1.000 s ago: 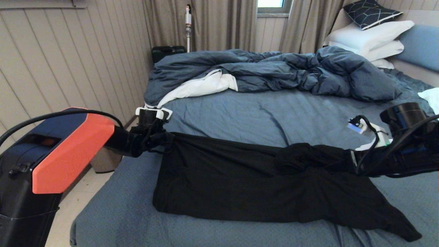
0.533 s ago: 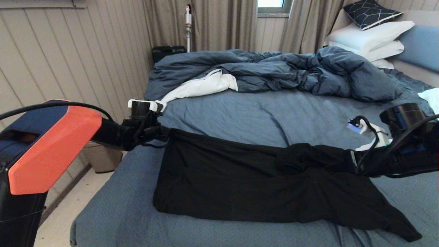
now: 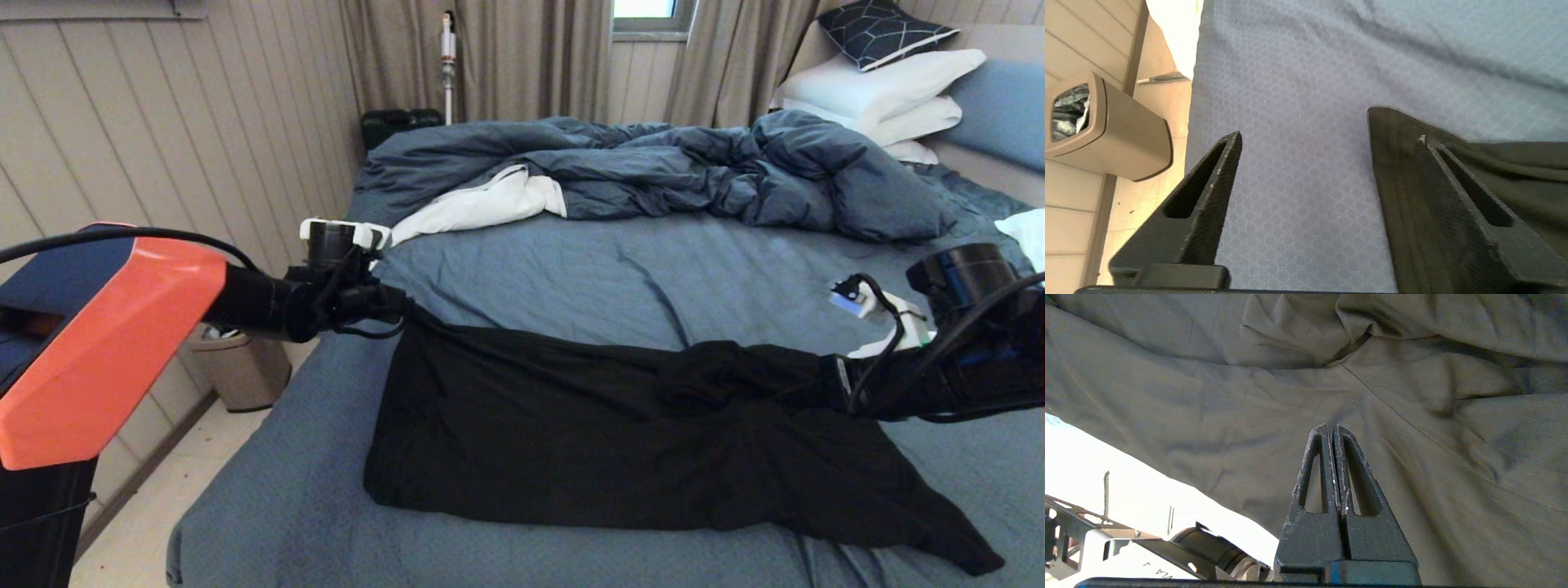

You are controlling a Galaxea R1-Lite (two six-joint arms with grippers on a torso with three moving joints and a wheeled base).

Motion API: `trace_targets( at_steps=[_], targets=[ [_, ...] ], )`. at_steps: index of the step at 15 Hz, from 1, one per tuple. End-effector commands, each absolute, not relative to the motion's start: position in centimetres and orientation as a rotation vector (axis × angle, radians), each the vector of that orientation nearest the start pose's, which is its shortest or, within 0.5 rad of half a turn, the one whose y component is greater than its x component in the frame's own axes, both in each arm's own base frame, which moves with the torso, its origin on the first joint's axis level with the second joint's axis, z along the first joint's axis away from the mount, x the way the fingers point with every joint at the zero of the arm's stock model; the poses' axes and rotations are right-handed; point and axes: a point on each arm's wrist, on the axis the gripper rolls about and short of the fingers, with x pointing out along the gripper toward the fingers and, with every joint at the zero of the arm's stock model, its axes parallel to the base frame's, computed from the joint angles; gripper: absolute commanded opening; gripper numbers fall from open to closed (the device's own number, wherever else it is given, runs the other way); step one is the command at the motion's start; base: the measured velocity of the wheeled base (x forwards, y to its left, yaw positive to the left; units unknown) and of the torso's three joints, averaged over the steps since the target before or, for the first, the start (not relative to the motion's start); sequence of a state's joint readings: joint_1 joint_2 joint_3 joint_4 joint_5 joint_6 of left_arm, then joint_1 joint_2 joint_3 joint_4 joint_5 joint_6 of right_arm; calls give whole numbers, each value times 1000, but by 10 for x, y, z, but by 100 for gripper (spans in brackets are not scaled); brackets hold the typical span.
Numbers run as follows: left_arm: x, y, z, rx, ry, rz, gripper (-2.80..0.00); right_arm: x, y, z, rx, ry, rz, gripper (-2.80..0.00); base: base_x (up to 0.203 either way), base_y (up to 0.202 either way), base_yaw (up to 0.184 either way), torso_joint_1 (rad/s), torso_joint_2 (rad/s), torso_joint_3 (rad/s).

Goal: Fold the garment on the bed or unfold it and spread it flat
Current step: Unford the black T-shirt

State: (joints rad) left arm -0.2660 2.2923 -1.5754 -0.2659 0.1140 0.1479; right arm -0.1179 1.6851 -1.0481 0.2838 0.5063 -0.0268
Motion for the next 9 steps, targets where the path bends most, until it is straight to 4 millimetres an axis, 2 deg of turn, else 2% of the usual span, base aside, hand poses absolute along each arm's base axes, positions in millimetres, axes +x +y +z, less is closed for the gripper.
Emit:
trace_targets(
  at_steps=[1,3,5,7,9],
  targets=[
    [457,-122,126,228,424,-178,0,279,-22,176,261,877,375,-280,0,0,0,0,0,0],
    [456,-122,123,230,446,-184,0,279,-22,176,262,875,374,-280,0,0,0,0,0,0],
    [454,-124,130,204,430,-190,0,279,-22,176,261,877,375,-280,0,0,0,0,0,0],
    [446,-122,151,179,396,-186,0,279,-22,175,260,877,375,-280,0,0,0,0,0,0],
    [429,-118,172,149,399,-184,0,277,-22,177,259,870,375,-280,0,0,0,0,0,0]
  ],
)
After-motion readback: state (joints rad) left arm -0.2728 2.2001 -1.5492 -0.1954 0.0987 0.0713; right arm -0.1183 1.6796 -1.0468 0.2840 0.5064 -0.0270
